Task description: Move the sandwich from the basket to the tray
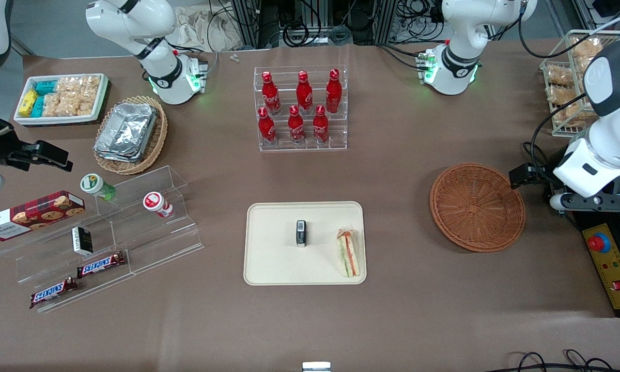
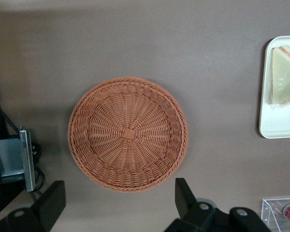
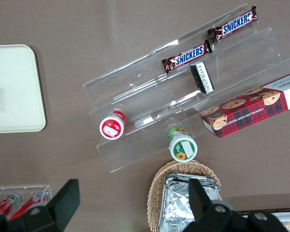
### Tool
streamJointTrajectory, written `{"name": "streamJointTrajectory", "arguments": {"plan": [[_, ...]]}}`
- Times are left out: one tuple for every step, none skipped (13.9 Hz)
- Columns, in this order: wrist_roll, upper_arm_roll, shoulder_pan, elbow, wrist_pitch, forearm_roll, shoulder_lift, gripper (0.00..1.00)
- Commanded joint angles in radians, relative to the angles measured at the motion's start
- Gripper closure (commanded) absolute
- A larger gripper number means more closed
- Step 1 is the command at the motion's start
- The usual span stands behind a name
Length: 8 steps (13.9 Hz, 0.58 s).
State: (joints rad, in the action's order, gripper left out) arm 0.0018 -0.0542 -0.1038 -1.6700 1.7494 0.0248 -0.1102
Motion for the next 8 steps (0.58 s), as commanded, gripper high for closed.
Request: {"name": "streamJointTrajectory", "arguments": {"plan": [[0.007,0.005,-0.008,0.099,-0.020,-0.055,-0.055,0.00],[0.016,0.005,-0.005,0.111,-0.039,-0.051,-0.059,0.00],[0.056,0.004,-0.002,0.119,-0.042,-0.043,-0.057,0.00],[0.102,0.004,-0.002,0.121,-0.044,-0.046,-0.059,0.00],[0.122,0.004,-0.002,0.121,-0.042,-0.045,-0.060,0.00],[0.115,0.004,-0.002,0.121,-0.039,-0.040,-0.060,0.00],[0.115,0.004,-0.001,0.121,-0.037,-0.039,-0.060,0.00],[0.115,0.004,-0.001,0.121,-0.039,-0.036,-0.060,0.00]]}}
